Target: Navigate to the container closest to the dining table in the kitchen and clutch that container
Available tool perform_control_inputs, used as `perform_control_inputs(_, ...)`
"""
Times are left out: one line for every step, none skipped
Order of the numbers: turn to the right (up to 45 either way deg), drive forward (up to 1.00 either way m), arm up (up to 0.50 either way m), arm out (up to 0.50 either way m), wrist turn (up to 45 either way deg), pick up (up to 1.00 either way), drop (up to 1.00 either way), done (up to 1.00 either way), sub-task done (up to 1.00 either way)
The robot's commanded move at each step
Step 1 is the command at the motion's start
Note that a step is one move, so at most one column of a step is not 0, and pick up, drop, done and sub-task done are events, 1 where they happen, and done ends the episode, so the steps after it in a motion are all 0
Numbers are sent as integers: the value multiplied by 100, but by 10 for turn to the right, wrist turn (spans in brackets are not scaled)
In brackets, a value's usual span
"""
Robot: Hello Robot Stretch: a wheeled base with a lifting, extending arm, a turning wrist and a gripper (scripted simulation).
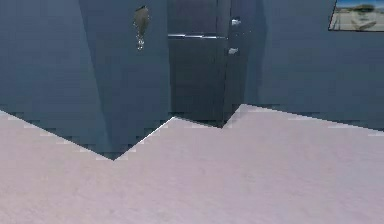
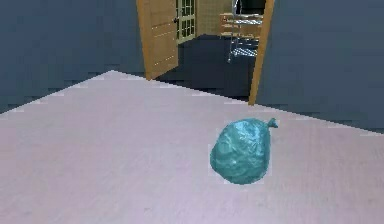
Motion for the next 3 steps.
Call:
perform_control_inputs(-450,0,0,0,0,0,0,0,0)
perform_control_inputs(-120,0,0,0,0,0,0,0,0)
perform_control_inputs(0,100,0,0,0,0,0,0,0)
